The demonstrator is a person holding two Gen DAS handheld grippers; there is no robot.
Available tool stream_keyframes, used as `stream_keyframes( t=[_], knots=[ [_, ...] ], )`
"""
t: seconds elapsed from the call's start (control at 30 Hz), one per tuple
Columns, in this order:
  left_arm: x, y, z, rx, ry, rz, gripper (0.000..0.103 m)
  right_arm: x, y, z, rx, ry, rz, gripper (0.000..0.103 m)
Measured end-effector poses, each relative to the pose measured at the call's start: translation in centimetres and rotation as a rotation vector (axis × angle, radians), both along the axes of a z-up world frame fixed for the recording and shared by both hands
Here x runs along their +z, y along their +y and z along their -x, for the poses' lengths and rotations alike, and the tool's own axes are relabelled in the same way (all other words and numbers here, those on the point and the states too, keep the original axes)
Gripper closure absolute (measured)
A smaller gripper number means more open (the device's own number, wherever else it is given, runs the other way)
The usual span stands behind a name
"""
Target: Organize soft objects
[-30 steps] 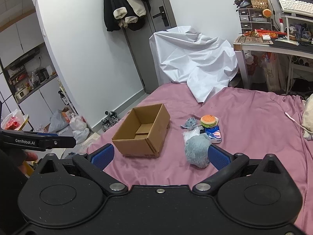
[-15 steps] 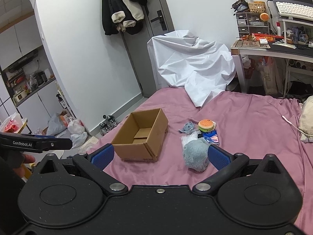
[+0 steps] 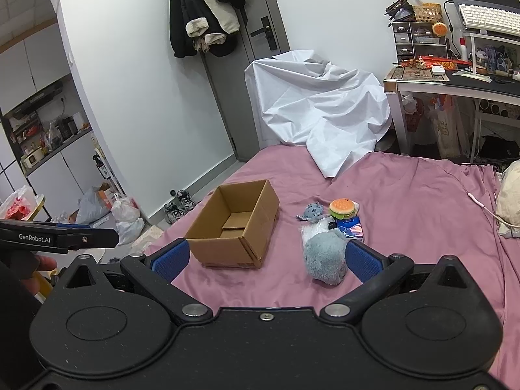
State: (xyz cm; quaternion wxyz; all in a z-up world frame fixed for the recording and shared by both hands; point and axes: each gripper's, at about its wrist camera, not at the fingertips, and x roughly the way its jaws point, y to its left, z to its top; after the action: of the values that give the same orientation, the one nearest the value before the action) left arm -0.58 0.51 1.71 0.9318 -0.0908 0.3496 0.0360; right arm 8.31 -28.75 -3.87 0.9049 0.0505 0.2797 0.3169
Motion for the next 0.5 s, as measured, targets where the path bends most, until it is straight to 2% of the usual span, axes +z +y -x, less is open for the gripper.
stream_keyframes(
  t=[0.5],
  knots=[
    [-0.29,0.35,-0.17,0.007,-0.002,0.012,0.001,-0.22,0.01,-0.50,-0.009,0.020,-0.004,0.000]
  ],
)
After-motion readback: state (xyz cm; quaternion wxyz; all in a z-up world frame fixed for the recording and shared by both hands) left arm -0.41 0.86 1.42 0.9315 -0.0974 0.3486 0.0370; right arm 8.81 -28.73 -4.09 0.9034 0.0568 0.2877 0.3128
